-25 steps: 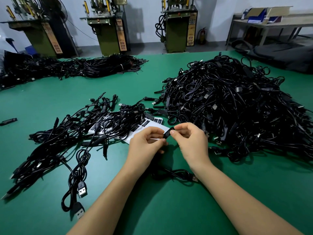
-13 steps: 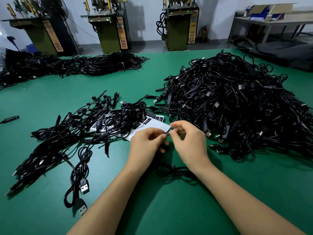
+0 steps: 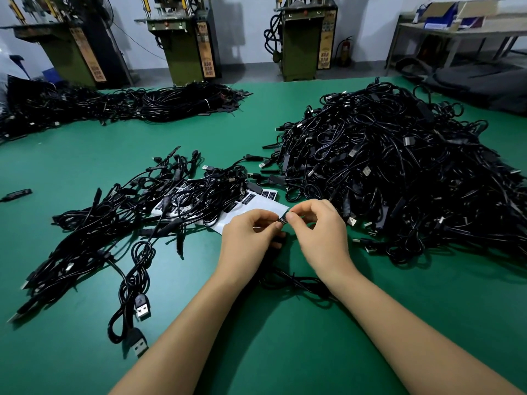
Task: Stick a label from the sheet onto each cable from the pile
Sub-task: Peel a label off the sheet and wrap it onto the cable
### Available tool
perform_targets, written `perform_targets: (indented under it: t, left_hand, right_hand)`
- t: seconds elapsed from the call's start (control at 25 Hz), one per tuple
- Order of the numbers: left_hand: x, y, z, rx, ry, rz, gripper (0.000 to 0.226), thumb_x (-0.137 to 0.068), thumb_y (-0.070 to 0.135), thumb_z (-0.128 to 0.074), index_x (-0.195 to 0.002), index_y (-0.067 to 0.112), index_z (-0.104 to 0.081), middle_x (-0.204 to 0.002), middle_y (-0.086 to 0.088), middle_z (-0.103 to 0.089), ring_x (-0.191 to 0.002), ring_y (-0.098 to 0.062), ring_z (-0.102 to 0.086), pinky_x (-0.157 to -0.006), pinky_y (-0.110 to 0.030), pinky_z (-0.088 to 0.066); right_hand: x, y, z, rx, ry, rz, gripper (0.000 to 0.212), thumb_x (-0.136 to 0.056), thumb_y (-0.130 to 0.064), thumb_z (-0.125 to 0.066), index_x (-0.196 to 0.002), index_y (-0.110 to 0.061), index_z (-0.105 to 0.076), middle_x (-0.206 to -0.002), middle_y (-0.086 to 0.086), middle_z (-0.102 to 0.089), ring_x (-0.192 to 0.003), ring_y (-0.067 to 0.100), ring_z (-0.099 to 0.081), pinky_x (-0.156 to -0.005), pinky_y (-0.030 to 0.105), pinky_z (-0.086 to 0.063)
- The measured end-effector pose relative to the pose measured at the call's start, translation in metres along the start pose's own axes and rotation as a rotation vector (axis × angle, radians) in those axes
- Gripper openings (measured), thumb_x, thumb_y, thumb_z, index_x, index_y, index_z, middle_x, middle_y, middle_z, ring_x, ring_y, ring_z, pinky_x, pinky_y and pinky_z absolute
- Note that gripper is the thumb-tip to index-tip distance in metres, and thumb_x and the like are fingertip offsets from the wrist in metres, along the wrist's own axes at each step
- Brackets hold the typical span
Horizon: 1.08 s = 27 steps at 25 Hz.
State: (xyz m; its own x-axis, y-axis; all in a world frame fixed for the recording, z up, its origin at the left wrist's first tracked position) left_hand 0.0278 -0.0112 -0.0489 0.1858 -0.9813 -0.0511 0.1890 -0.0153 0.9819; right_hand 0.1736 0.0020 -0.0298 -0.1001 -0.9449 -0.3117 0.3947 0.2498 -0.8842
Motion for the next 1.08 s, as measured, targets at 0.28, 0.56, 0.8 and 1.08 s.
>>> perform_targets:
  t: [0.28, 0.56, 0.8, 1.08]
  left_hand:
    - [-0.003, -0.001, 0.000, 0.217, -0.038, 0.104, 0.015, -0.085, -0.011, -0.061, -0.089, 0.003, -0.065, -0.080, -0.014, -0.068, -0.069, -0.015, -0.072, -0.060, -0.018, -0.055]
    - [-0.002, 0.001, 0.001, 0.234, -0.027, 0.095, 0.014, -0.083, -0.012, -0.064, -0.083, 0.002, -0.059, -0.078, -0.017, -0.068, -0.069, -0.018, -0.072, -0.059, -0.020, -0.055]
    - [-0.002, 0.002, 0.001, 0.254, -0.031, 0.087, 0.019, -0.083, -0.011, -0.065, -0.078, 0.004, -0.054, -0.074, -0.011, -0.066, -0.071, -0.020, -0.073, -0.061, -0.023, -0.057]
    - [-0.001, 0.002, 0.001, 0.245, -0.029, 0.085, 0.019, -0.083, -0.011, -0.065, -0.078, 0.004, -0.054, -0.074, -0.011, -0.066, -0.072, -0.021, -0.073, -0.062, -0.024, -0.058]
  right_hand:
    - [-0.007, 0.009, -0.002, -0.217, -0.038, -0.130, 0.009, -0.089, -0.016, -0.067, -0.083, -0.023, -0.066, -0.097, 0.005, -0.064, -0.080, 0.007, -0.058, -0.075, 0.014, -0.045]
    - [-0.008, 0.013, -0.004, -0.284, -0.057, -0.239, 0.010, -0.085, -0.019, -0.069, -0.076, -0.023, -0.069, -0.079, -0.007, -0.065, -0.066, -0.004, -0.053, -0.062, 0.009, -0.042]
    - [-0.008, 0.015, -0.005, -0.265, -0.050, -0.286, 0.012, -0.083, -0.021, -0.070, -0.072, -0.023, -0.069, -0.066, -0.013, -0.061, -0.057, -0.008, -0.051, -0.059, 0.012, -0.040]
    - [-0.009, 0.016, -0.005, -0.250, -0.038, -0.289, 0.013, -0.083, -0.021, -0.070, -0.071, -0.024, -0.068, -0.062, -0.016, -0.060, -0.057, -0.011, -0.051, -0.058, 0.011, -0.038]
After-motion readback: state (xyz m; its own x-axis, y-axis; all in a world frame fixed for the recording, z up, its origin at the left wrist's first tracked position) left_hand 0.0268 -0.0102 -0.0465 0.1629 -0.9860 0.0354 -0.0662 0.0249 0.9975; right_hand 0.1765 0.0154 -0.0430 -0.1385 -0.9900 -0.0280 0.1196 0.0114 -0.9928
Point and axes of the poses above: each hand's wrist, its own x-axis away from the middle knuckle, its own z-axis out of the back of the hand, y = z × x, the point moved 6 cm from there along -x, towards the middle knuckle
